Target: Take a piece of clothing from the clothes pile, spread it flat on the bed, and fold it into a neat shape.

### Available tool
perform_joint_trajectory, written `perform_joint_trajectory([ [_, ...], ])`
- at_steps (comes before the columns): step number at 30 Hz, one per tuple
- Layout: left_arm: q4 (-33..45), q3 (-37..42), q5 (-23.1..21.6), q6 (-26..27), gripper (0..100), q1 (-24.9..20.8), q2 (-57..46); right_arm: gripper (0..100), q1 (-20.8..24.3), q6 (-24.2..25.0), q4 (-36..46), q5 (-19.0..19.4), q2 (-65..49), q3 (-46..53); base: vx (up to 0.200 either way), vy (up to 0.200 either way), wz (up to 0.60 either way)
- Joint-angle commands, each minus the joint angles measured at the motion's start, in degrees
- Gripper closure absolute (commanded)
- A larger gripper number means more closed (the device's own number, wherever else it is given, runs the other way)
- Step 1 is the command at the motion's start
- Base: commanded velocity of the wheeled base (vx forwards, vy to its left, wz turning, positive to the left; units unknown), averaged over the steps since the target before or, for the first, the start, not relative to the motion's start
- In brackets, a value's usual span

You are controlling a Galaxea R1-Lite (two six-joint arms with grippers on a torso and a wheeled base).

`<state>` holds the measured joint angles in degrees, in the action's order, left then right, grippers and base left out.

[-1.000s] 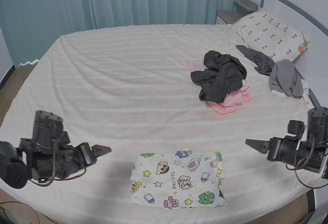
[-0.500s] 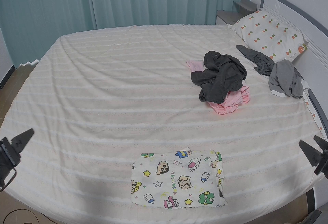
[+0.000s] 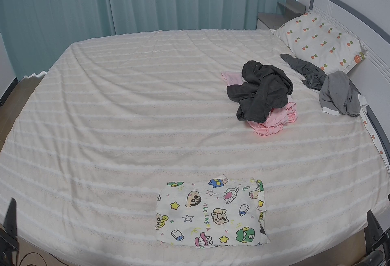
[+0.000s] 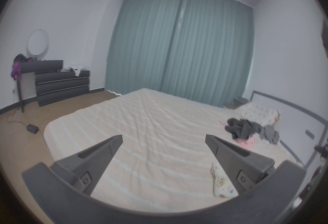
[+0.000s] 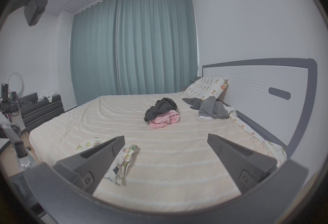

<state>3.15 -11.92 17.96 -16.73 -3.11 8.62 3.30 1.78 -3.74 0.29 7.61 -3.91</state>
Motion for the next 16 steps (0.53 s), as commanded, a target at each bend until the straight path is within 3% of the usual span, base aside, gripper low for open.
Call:
perform_joint_trajectory([
  [1, -3.76, 11.13, -8.73, 5.74, 0, 3.20, -8.18, 0, -3.30, -3.36, 3.83, -0.38, -7.61, 2.59, 0.000, 0.000, 0.00],
  [4, -4.29, 11.40, -12.68, 9.52, 0, 3.20, -8.27, 0, -3.30, -3.80, 3.57, 1.38, -7.61, 2.77, 0.000, 0.000, 0.00],
  [7, -4.20, 11.48, -14.62, 12.42, 0, 3.20, -8.18, 0, -3.30, -3.45, 3.39, -1.52, -7.61, 2.86, 0.000, 0.000, 0.00],
  [10, -2.09, 11.40, -17.17, 14.97, 0, 3.20, -8.09, 0, -3.30, -3.19, 3.30, -1.44, -7.61, 2.95, 0.000, 0.000, 0.00],
  [16, -1.74, 11.48, -17.25, 16.11, 0, 3.20, -8.36, 0, -3.30, -1.34, 3.39, -0.56, -7.61, 2.77, 0.000, 0.000, 0.00],
])
